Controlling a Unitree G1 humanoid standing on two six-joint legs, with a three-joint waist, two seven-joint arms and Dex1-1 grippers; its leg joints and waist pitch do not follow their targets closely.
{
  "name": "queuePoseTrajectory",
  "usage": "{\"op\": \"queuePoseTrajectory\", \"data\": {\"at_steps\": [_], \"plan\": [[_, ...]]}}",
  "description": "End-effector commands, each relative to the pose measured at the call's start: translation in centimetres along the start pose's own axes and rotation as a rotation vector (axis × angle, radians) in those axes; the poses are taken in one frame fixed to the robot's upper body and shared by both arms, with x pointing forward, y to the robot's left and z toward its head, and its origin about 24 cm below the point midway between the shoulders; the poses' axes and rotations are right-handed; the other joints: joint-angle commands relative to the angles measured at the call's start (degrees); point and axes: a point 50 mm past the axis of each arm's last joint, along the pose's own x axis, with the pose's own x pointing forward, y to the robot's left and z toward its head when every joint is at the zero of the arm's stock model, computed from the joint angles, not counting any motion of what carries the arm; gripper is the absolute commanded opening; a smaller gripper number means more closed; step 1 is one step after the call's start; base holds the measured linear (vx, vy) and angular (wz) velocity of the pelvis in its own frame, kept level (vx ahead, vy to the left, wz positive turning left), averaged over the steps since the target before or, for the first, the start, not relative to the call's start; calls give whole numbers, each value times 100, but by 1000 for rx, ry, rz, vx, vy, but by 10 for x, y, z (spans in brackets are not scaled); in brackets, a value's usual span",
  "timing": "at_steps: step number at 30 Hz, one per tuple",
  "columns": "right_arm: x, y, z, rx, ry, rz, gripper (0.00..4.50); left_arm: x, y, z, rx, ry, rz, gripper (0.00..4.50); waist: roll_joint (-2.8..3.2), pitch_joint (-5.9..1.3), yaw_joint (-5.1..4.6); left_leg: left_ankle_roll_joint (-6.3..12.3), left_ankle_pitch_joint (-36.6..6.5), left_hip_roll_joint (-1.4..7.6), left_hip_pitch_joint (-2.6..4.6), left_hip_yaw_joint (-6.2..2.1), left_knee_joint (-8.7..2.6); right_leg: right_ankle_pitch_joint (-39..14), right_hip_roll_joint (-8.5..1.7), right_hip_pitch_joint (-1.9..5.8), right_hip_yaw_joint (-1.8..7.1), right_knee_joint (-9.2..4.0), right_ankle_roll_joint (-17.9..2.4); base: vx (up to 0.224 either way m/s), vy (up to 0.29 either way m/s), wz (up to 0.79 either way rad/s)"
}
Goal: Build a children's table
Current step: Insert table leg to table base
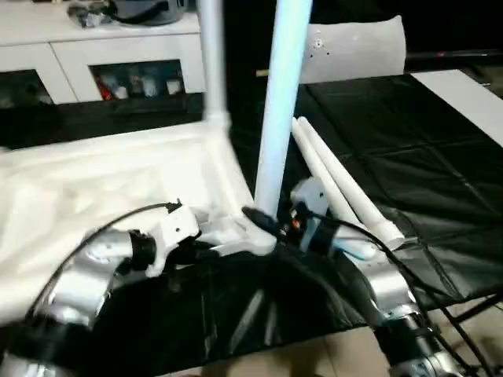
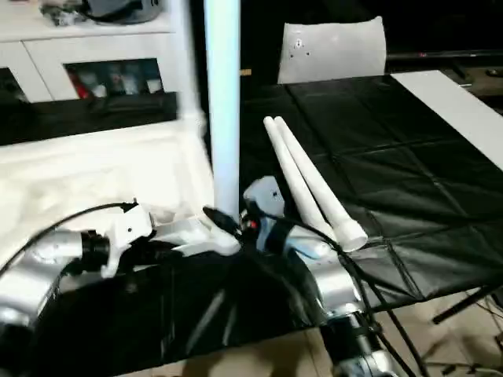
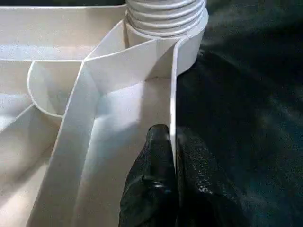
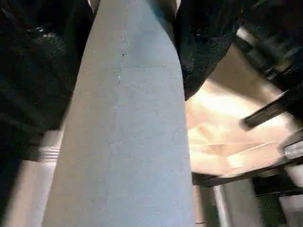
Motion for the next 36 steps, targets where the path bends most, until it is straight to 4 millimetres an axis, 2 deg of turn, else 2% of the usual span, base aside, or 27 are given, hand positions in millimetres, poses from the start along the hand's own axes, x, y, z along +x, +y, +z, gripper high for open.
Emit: {"op": "queuePoseTrajectory", "data": {"at_steps": [1,3,4,6,8,9,12,13,14,16,17,18,19,20,21,22,23,24,25,26,27,29,30,31,32,33,36], "plan": [[-4,2,-46,116,210,-75,188,15,-15,14,-29,-60,-10,0,5,-106,42,73,-1844,327,-29,-136,-402,-1939,-450,44,313,-586,-926,0,0,0],[2,3,-46,118,218,-80,188,23,-21,21,-33,-52,-2,0,-30,-137,48,127,-1667,321,-17,-106,-367,-1594,-429,62,311,-564,-973,0,0,0],[2,3,-46,118,218,-80,188,23,-21,21,-33,-52,-2,0,-18,-138,63,170,-1572,306,-19,-95,-355,-1429,-422,70,306,-556,-998,0,0,0],[4,4,-48,128,221,-85,188,27,-17,26,-18,-26,32,0,-39,-150,71,195,-1534,302,-12,-86,-345,-1394,-417,78,299,-560,-982,0,0,0],[5,4,-48,142,219,-95,188,29,-13,27,-6,-12,47,0,-4,-164,92,168,-1524,309,7,-96,-345,-1354,-421,79,299,-550,-959,0,0,0],[5,4,-48,146,219,-99,188,29,-13,28,-8,-8,51,0,-13,-157,82,140,-1523,311,-7,-97,-353,-1236,-410,86,293,-543,-977,0,0,0],[7,3,-49,165,223,-117,188,29,-11,30,1,-6,63,0,-7,-165,72,69,-1711,309,1,-107,-360,-1259,-406,84,286,-544,-959,0,0,0],[7,3,-50,165,224,-119,188,29,-10,31,-1,-8,67,0,-19,-161,64,49,-1834,305,10,-108,-363,-1411,-407,72,285,-558,-935,0,0,0],[8,3,-50,165,226,-120,188,29,-10,31,-6,-8,72,0,4,-164,69,27,-1890,305,18,-115,-365,-1491,-412,68,287,-559,-918,0,0,0],[8,3,-50,177,228,-111,188,28,-8,32,7,-13,78,0,-14,-168,65,-6,-2001,307,22,-123,-366,-1662,-415,60,288,-575,-878,0,0,0],[10,3,-50,197,226,-106,223,28,-6,34,20,-20,99,0,-6,-173,65,-20,-2021,310,25,-127,-366,-1648,-409,55,289,-569,-872,0,0,0],[10,3,-50,199,226,-106,223,28,-5,34,22,-22,100,0,9,-177,67,-25,-2021,309,24,-128,-365,-1612,-412,57,291,-567,-884,0,0,0],[11,3,-50,212,223,-108,246,27,-5,35,27,-26,97,0,-4,-179,62,-24,-2025,306,21,-126,-364,-1575,-408,57,291,-566,-896,0,0,0],[12,3,-50,219,222,-110,263,27,-5,36,38,-38,87,0,9,-180,64,-20,-2001,305,11,-130,-364,-1514,-414,63,292,-564,-919,0,0,0],[12,3,-50,223,222,-110,263,27,-5,37,46,-46,79,0,-1,-186,67,-18,-1963,306,16,-127,-361,-1430,-407,67,289,-555,-933,0,0,0],[12,2,-50,227,222,-113,265,26,-6,38,49,-54,60,0,40,-194,67,-20,-1935,303,19,-133,-360,-1354,-406,74,289,-540,-961,0,0,0],[13,2,-50,230,223,-115,271,26,-6,39,51,-60,48,0,49,-203,74,-15,-1887,305,24,-119,-351,-1226,-419,71,292,-548,-1027,0,0,0],[13,1,-50,228,225,-115,282,25,-6,40,60,-67,32,0,32,-215,72,-17,-1807,304,17,-117,-339,-1102,-413,91,290,-531,-1052,0,0,0],[13,1,-50,229,222,-117,282,25,-5,41,60,-75,29,0,33,-233,77,21,-1579,297,-2,-107,-325,-739,-396,122,281,-490,-1101,0,0,0],[14,-1,-49,220,222,-123,307,25,-4,44,65,-88,28,0,75,-251,95,71,-1325,295,0,-106,-303,-327,-395,140,274,-441,-1169,0,0,0],[13,-3,-48,195,222,-129,312,25,-3,45,65,-92,31,0,84,-258,95,130,-1118,289,-10,-93,-279,54,-392,155,265,-417,-1254,0,0,0],[12,-2,-48,203,228,-104,321,25,-2,46,78,-100,31,0,76,-284,109,224,-827,283,-24,-81,-237,569,-391,191,254,-369,-1376,0,0,0],[12,-2,-48,203,228,-104,349,25,-2,46,78,-100,31,0,76,-289,123,264,-738,284,-27,-78,-222,718,-391,193,251,-355,-1412,0,0,0],[10,-3,-48,211,217,-100,349,25,0,44,78,-91,56,0,73,-296,145,348,-541,274,-45,-71,-195,1024,-390,216,244,-316,-1446,0,0,0],[9,-4,-47,212,211,-102,349,25,1,44,81,-88,66,0,82,-290,172,441,-466,278,-38,-72,-186,1121,-390,212,236,-307,-1447,0,0,0],[8,-4,-47,212,203,-100,362,25,1,43,87,-89,70,0,111,-275,195,464,-564,277,-34,-64,-192,938,-402,204,231,-331,-1434,0,0,0],[-3,-4,-47,186,198,-77,389,23,6,39,105,-76,80,0,102,-264,219,385,-756,289,-20,-66,-205,481,-404,210,233,-360,-1370,0,0,0]]}}
